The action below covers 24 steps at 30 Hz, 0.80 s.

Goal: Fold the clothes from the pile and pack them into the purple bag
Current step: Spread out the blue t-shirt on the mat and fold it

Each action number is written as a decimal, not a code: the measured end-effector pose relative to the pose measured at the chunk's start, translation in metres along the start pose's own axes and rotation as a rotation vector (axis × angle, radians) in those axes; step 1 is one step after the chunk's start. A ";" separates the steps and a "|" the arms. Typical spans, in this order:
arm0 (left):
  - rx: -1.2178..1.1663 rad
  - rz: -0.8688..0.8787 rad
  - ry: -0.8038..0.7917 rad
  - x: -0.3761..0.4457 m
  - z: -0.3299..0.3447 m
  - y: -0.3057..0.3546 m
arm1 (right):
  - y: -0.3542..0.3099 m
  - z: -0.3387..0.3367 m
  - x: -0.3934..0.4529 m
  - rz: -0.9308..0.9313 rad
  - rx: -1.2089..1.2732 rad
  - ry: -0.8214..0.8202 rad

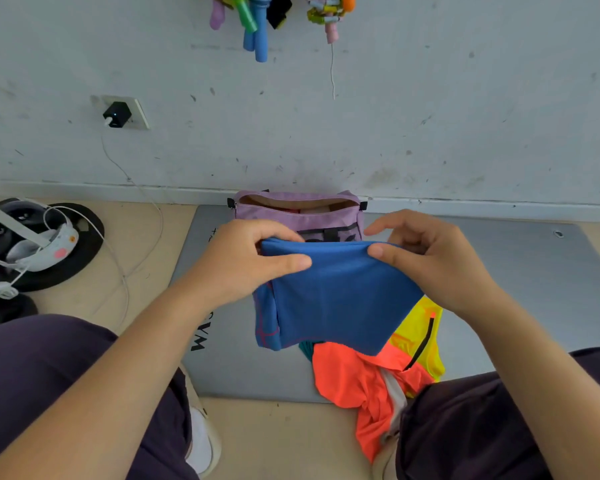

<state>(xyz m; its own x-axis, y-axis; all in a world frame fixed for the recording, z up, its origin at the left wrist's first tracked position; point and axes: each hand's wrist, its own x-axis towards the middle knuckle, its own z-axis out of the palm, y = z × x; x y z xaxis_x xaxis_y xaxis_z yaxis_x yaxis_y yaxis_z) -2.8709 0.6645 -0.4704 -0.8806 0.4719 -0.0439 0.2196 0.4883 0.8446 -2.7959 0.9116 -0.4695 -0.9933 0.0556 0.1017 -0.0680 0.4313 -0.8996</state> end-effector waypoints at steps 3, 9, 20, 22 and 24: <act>-0.098 -0.021 0.136 0.001 -0.002 0.001 | -0.002 -0.004 0.000 -0.032 0.013 -0.086; -0.325 -0.026 0.225 0.006 -0.016 -0.007 | 0.004 -0.007 0.003 0.074 -0.287 -0.164; -0.375 -0.133 0.185 0.011 -0.008 -0.030 | 0.015 0.007 0.006 0.174 -0.089 0.145; -0.371 -0.156 0.166 0.005 -0.009 -0.033 | 0.013 0.011 0.005 0.210 -0.016 0.167; -0.386 -0.162 0.185 0.000 -0.017 -0.035 | 0.007 0.011 0.008 0.229 0.110 0.151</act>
<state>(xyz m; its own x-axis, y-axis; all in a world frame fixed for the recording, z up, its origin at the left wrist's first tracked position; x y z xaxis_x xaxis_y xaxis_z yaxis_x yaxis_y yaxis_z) -2.8858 0.6349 -0.4915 -0.9586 0.2557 -0.1253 -0.0688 0.2193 0.9732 -2.8057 0.9048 -0.4801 -0.9593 0.2770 -0.0547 0.1383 0.2919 -0.9464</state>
